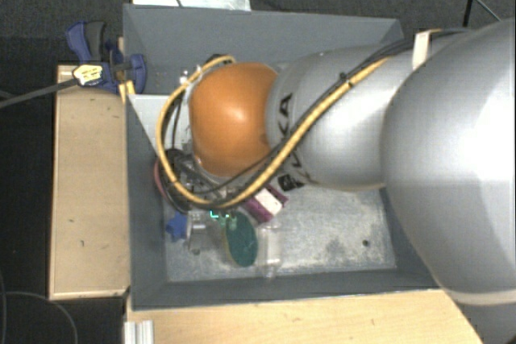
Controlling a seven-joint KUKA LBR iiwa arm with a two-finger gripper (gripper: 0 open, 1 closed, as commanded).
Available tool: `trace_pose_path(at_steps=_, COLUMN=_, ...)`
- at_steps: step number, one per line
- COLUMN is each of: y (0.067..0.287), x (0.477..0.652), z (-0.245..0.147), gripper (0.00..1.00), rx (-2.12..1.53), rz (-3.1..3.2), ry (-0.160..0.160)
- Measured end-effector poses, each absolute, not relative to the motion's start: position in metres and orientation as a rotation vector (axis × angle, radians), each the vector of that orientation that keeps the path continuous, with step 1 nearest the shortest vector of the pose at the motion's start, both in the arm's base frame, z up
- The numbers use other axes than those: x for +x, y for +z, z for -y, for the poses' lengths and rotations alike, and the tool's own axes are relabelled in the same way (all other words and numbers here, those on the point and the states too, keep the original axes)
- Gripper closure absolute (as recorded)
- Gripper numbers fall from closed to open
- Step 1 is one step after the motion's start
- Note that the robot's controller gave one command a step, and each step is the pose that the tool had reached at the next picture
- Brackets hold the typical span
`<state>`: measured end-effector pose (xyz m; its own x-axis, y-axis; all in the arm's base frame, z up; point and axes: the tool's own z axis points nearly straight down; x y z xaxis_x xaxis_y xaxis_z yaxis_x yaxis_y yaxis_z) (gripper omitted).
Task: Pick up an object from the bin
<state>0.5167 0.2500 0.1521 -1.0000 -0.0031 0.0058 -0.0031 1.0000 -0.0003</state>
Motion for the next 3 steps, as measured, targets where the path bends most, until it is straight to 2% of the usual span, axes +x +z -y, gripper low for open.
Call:
trace_pose_path(at_steps=1, y=0.0727, x=0.5624, z=-0.2363, gripper=0.00, rx=0.280, rz=3.137, ry=-0.003)
trace_pose_path(at_steps=2, y=0.0758, x=0.5630, z=-0.2373, gripper=1.00, rx=0.272, rz=3.143, ry=-0.006)
trace_pose_path(at_steps=3, y=0.0703, x=0.5570, z=-0.2356, gripper=0.00, rx=0.266, rz=3.121, ry=0.004)
